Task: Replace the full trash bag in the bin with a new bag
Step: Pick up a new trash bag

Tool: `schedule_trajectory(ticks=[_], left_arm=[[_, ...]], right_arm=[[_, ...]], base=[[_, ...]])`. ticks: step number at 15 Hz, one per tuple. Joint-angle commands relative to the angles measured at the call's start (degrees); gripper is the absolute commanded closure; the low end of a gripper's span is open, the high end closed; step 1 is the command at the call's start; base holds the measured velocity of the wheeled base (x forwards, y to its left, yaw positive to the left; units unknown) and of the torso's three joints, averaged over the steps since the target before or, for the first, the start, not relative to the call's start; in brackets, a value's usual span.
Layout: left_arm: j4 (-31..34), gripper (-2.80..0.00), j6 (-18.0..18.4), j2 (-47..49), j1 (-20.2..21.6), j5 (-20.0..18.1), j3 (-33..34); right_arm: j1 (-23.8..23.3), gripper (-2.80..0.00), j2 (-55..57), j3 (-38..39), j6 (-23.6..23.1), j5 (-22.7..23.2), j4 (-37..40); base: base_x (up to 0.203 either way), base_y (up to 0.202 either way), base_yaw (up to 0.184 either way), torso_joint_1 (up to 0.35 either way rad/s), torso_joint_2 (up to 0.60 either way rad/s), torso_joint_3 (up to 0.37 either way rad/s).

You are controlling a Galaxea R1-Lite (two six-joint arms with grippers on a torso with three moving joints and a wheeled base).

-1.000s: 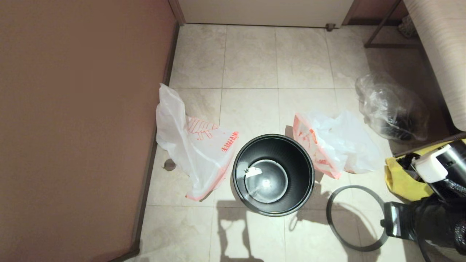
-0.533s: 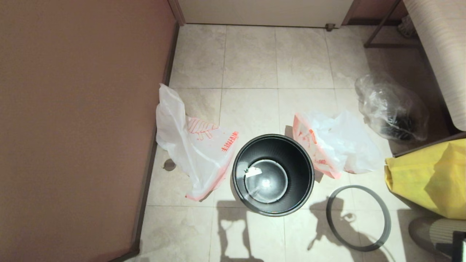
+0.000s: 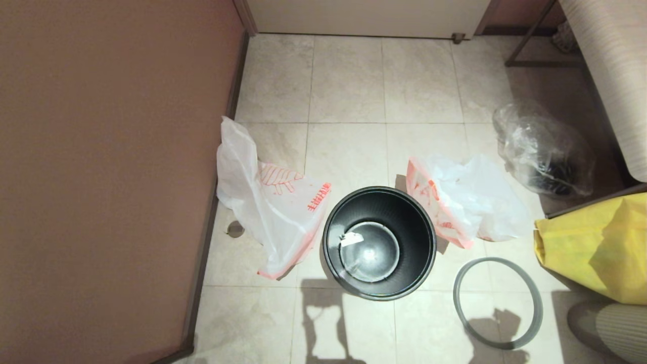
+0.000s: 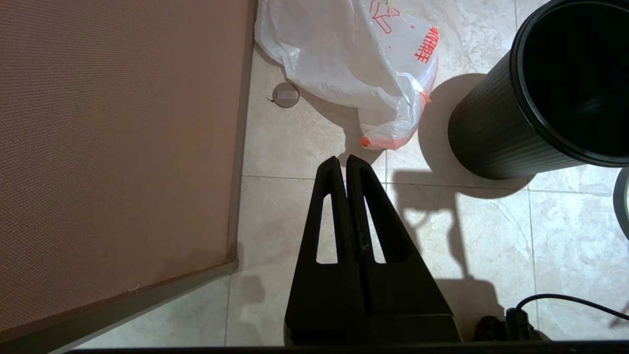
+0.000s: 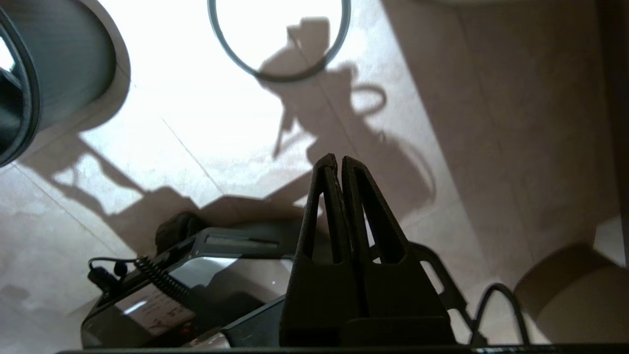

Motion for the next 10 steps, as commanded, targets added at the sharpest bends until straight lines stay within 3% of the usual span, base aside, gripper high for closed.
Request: schedule_trajectory(ticks=[1,3,6,10], left_arm=[[0.0,0.00,0.0,0.1,0.0,0.0,0.0],[0.0,0.00,0.0,0.1,0.0,0.0,0.0],[0.0,0.00,0.0,0.1,0.0,0.0,0.0],[0.0,0.00,0.0,0.1,0.0,0.0,0.0]], right_arm=[[-3.8,0.00,-13.5,-1.0,-5.3,-0.1,2.4],[-8.9,0.00,-18.4,-1.4,-14.3,1.2,3.3],[-10.2,0.00,-24.8,0.3,-26.5,8.6,2.8],[-10.3,0.00,-30.3,17.2,-34.9,14.4,-14.0]], base=[[0.000,0.000,0.000,0.000,0.00,0.000],[0.000,0.000,0.000,0.000,0.00,0.000],[0.000,0.000,0.000,0.000,0.00,0.000],[0.000,0.000,0.000,0.000,0.00,0.000]])
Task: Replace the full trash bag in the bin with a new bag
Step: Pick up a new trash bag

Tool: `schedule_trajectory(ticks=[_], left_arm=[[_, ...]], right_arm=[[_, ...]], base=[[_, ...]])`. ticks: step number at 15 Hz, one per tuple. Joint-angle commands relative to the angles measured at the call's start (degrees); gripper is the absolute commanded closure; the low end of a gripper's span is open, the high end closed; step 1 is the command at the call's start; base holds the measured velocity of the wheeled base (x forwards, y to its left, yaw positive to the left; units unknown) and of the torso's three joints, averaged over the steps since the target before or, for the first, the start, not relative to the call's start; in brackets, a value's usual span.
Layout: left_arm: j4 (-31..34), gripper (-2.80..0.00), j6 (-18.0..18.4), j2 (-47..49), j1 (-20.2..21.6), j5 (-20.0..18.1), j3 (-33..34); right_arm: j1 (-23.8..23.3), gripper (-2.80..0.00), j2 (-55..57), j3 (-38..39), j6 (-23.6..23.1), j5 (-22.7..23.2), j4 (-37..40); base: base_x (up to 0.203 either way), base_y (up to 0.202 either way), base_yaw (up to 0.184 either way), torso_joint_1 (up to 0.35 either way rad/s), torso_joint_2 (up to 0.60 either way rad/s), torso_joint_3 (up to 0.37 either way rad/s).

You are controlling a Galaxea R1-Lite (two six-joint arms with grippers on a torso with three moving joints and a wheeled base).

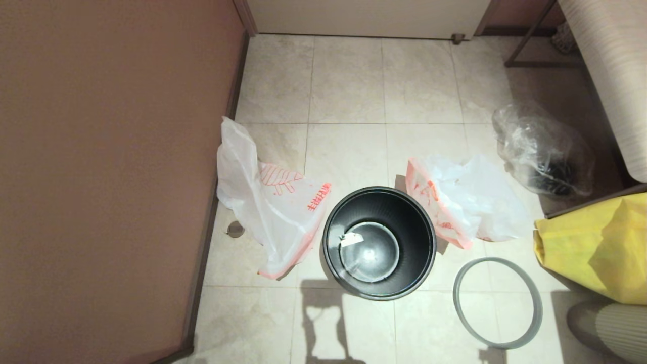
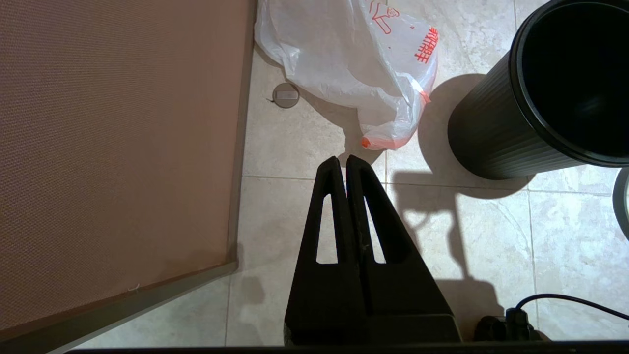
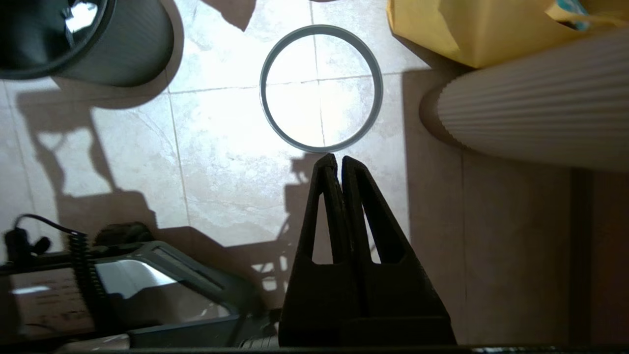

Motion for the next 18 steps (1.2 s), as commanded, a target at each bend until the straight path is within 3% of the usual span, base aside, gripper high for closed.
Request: schedule_trajectory(ticks=[1,3,4,5,6,8,10,18], left_arm=[[0.0,0.00,0.0,0.1,0.0,0.0,0.0],[0.0,0.00,0.0,0.1,0.0,0.0,0.0],[0.0,0.00,0.0,0.1,0.0,0.0,0.0],[0.0,0.00,0.0,0.1,0.0,0.0,0.0],[0.0,0.00,0.0,0.1,0.0,0.0,0.0],[0.0,0.00,0.0,0.1,0.0,0.0,0.0],[-0.1,0.00,0.0,0.1,0.0,0.0,0.0],[-0.1,0.00,0.0,0.1,0.0,0.0,0.0]], right_arm=[[-0.1,0.00,-4.0,13.5,-5.3,1.1,-15.9],[-0.1,0.00,-4.4,21.9,-10.5,3.4,-33.0],[-0.1,0.00,-4.7,22.8,-12.1,6.5,-35.1],[-0.1,0.00,-4.9,23.4,-12.5,9.5,-34.0],[-0.1,0.00,-4.9,23.5,-12.5,9.7,-33.7],[0.1,0.00,-4.9,23.5,-12.0,9.7,-32.7],[0.1,0.00,-4.9,23.5,-6.6,8.6,-31.4],[0.3,0.00,-4.9,23.4,-5.6,7.8,-31.4]], base=[[0.000,0.000,0.000,0.000,0.00,0.000],[0.000,0.000,0.000,0.000,0.00,0.000],[0.000,0.000,0.000,0.000,0.00,0.000],[0.000,0.000,0.000,0.000,0.00,0.000],[0.000,0.000,0.000,0.000,0.00,0.000],[0.000,0.000,0.000,0.000,0.00,0.000],[0.000,0.000,0.000,0.000,0.00,0.000],[0.000,0.000,0.000,0.000,0.00,0.000]])
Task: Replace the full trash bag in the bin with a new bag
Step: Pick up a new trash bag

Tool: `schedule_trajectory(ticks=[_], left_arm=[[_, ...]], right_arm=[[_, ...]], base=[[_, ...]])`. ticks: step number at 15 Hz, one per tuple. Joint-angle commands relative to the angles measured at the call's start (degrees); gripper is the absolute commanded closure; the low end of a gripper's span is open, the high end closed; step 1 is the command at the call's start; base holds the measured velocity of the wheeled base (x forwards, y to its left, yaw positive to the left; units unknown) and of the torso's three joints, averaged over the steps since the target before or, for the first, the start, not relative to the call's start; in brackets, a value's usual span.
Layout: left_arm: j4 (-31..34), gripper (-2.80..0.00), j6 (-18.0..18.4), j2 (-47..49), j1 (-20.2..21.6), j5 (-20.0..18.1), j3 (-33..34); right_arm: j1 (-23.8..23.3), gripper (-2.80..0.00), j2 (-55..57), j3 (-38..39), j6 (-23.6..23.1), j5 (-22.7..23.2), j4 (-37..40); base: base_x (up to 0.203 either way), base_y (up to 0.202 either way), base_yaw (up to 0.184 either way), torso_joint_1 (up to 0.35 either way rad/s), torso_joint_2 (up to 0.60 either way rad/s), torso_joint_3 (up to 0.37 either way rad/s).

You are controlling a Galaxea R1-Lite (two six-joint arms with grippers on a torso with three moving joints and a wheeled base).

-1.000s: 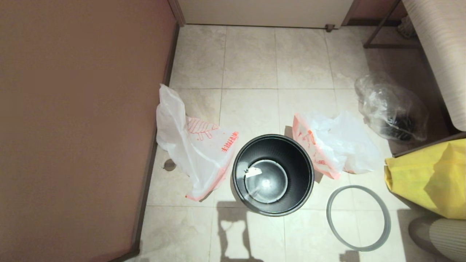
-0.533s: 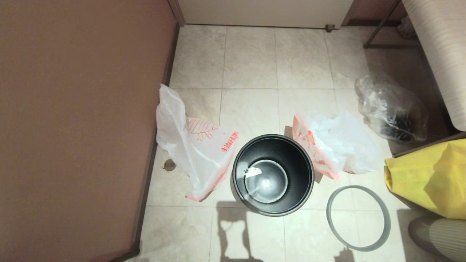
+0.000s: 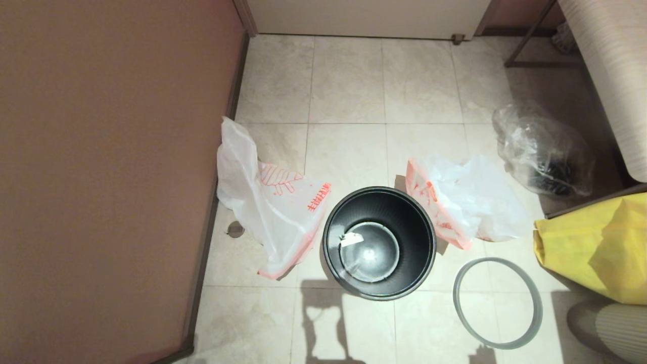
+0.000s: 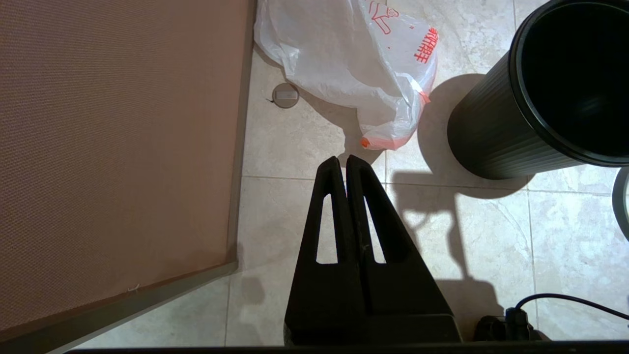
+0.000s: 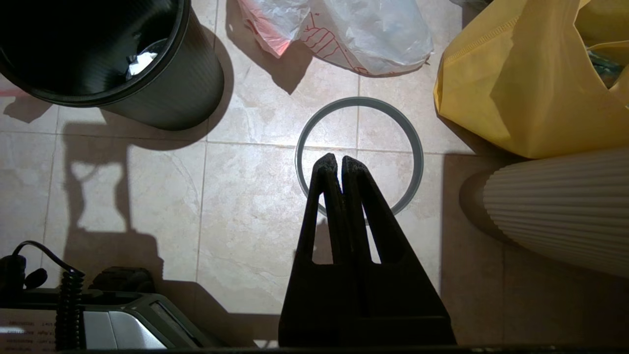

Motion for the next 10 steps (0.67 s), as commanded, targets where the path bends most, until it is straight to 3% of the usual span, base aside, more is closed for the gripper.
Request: schedule_trajectory(ticks=[1,10], left_arm=[[0.0,0.00,0.0,0.1,0.0,0.0,0.0],[0.0,0.00,1.4,0.1,0.0,0.0,0.0]], right_arm=[[0.0,0.00,0.2,0.0,-0.1,0.0,0.0],[0.0,0.00,0.2,0.0,-0.1,0.0,0.0]], base=[[0.000,0.000,0.000,0.000,0.00,0.000],[0.000,0.000,0.000,0.000,0.00,0.000]])
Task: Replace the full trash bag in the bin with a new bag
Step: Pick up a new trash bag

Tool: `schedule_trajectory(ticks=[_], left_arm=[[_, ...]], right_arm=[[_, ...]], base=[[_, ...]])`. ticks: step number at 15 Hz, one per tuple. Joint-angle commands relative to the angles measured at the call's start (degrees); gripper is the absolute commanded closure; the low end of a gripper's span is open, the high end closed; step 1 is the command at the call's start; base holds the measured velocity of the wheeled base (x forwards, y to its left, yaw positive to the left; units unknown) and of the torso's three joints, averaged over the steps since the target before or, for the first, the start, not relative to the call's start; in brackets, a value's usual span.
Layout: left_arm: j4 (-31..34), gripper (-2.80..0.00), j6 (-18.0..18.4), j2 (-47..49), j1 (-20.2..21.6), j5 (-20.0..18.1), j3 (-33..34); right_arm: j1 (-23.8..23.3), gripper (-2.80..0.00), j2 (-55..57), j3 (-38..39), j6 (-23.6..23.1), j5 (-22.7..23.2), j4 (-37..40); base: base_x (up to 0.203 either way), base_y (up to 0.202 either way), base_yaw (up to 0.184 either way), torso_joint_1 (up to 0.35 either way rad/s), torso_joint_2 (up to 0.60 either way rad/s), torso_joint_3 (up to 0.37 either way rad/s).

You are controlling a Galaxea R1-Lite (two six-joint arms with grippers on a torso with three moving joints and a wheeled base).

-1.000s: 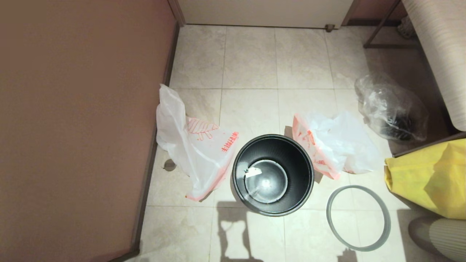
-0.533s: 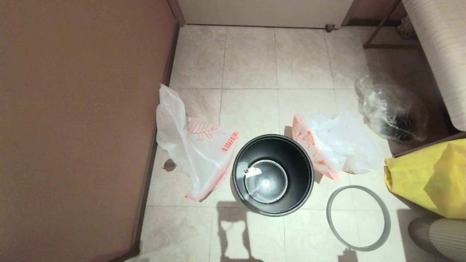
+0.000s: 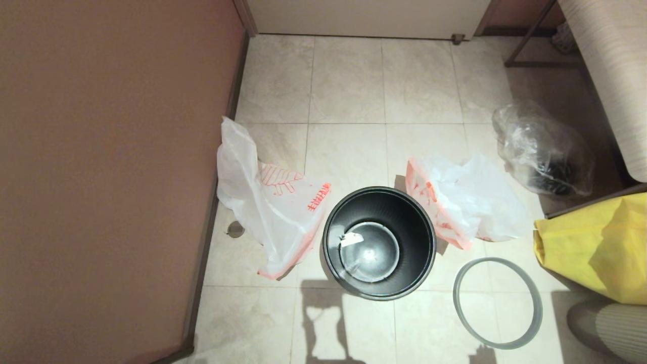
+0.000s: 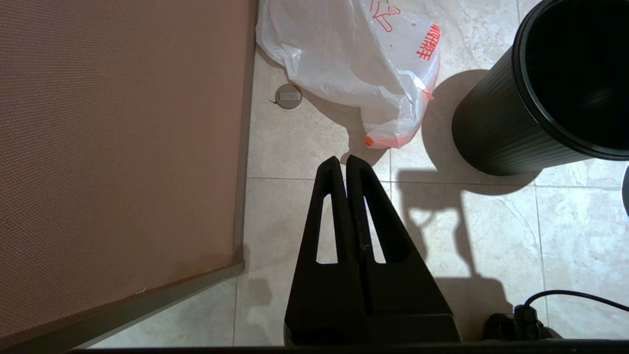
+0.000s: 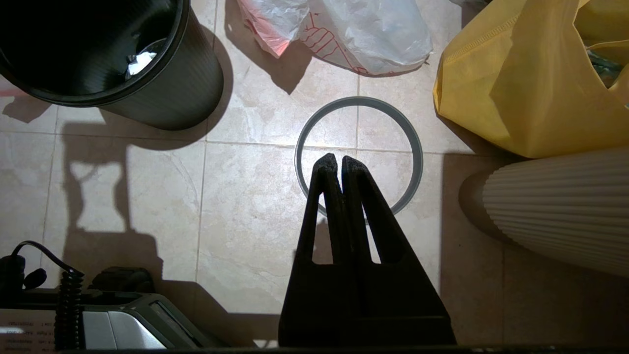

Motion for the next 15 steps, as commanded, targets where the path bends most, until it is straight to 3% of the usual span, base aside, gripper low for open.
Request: schedule_trajectory(ticks=[1,5,7,10,15], left_arm=[[0.0,0.00,0.1,0.1,0.0,0.0,0.0],[1.1,0.00,0.3,3.9,0.1,-0.1,-0.4],[0.7,0.00,3.1,5.1,0.2,0.2,-2.4],[0.5,0.00,6.3,16.4,0.8,0.0,-14.4],[-2.6,0.00,18.9,41.0,2.0,-0.9,-35.2]], right_arm=[[0.0,0.00,0.2,0.0,0.0,0.0,0.0],[0.0,0.00,0.2,0.0,0.0,0.0,0.0],[0.0,0.00,0.2,0.0,0.0,0.0,0.0],[0.0,0.00,0.2,0.0,0.0,0.0,-0.1],[0.0,0.00,0.2,0.0,0.0,0.0,0.0]], base=[[0.000,0.000,0.000,0.000,0.00,0.000],[0.000,0.000,0.000,0.000,0.00,0.000],[0.000,0.000,0.000,0.000,0.00,0.000],[0.000,0.000,0.000,0.000,0.00,0.000],[0.000,0.000,0.000,0.000,0.00,0.000]])
